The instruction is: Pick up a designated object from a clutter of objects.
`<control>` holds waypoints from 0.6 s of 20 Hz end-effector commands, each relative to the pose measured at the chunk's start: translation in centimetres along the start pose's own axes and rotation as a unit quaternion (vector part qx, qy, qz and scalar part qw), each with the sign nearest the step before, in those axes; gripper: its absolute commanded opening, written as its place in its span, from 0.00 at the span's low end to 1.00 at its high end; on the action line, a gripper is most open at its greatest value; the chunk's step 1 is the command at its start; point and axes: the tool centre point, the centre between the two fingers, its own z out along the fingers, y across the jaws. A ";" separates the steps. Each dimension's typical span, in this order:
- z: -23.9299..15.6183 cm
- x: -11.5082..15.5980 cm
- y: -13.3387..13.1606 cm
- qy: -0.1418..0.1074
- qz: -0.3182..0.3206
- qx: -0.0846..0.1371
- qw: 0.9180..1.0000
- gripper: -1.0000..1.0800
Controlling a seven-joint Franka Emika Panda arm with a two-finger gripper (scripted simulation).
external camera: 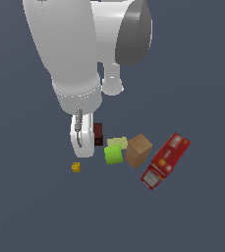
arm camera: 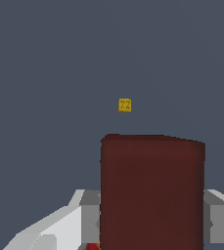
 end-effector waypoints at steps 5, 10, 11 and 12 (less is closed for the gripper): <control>-6.8 2.4 1.9 0.001 0.000 -0.002 1.000 0.00; -10.6 3.8 2.9 0.001 0.000 -0.003 1.000 0.00; -11.2 4.0 3.0 0.001 0.000 -0.003 1.000 0.00; -11.7 4.2 3.1 0.001 0.000 -0.003 1.000 0.00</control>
